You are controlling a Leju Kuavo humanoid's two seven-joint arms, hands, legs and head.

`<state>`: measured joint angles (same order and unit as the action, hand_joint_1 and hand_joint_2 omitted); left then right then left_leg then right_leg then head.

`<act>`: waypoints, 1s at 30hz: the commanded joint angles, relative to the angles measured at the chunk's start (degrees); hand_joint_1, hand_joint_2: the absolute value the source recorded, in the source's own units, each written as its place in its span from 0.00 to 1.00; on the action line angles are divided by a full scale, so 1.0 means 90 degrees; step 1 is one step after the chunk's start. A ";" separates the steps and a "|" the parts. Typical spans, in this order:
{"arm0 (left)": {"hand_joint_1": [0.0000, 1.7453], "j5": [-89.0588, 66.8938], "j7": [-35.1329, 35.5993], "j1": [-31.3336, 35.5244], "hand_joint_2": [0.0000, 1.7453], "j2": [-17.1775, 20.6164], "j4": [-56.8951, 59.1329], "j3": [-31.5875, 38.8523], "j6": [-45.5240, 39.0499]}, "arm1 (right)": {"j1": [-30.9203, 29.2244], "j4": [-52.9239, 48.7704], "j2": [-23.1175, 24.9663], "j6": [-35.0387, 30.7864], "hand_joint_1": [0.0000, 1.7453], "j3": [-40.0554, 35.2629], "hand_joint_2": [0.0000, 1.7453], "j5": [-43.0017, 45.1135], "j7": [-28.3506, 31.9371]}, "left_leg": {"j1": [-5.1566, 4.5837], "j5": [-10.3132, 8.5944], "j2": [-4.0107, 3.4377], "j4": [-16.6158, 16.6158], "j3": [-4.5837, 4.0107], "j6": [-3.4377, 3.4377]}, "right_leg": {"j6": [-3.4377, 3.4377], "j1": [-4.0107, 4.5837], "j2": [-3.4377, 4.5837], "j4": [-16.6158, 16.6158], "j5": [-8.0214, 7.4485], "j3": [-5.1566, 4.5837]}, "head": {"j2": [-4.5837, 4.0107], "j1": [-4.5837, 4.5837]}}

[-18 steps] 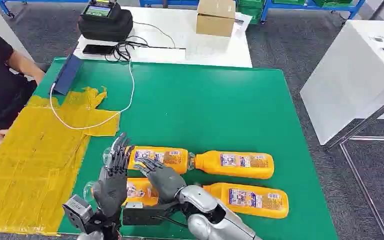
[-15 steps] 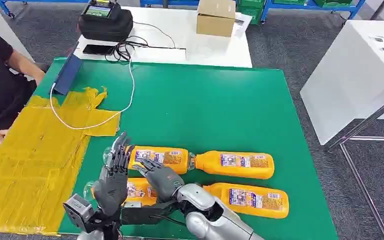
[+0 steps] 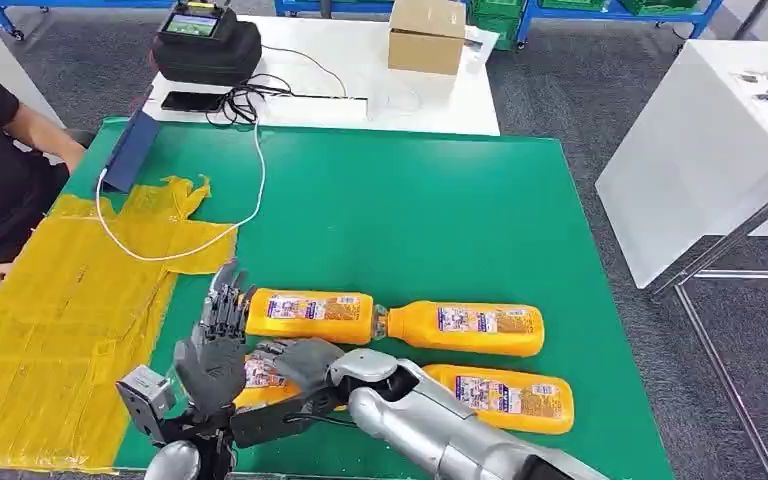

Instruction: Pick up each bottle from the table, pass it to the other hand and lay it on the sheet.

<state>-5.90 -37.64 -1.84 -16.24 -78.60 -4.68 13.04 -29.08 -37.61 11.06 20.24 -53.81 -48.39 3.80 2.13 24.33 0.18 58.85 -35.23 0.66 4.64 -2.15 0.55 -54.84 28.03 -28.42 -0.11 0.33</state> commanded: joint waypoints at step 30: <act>0.00 0.2764 0.0528 -0.1003 1.00 -0.0399 -0.1867 0.1127 -0.3020 | 0.3650 -0.4945 -0.0744 -0.3369 1.00 0.1797 1.00 0.2942 0.0563 | -0.0001 0.0034 0.0024 -0.0010 0.0054 0.0027 | -0.0036 0.0005 -0.0014 -0.0003 0.0024 0.0062 | 0.0000 0.0000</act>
<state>16.48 -35.89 -9.41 -19.34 -94.55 3.06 -21.65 -3.27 -63.15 8.75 -9.07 -38.36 -23.57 7.38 2.17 24.59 0.43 58.74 -34.75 0.98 4.45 -2.08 0.47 -54.85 28.21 -27.85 -0.11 0.33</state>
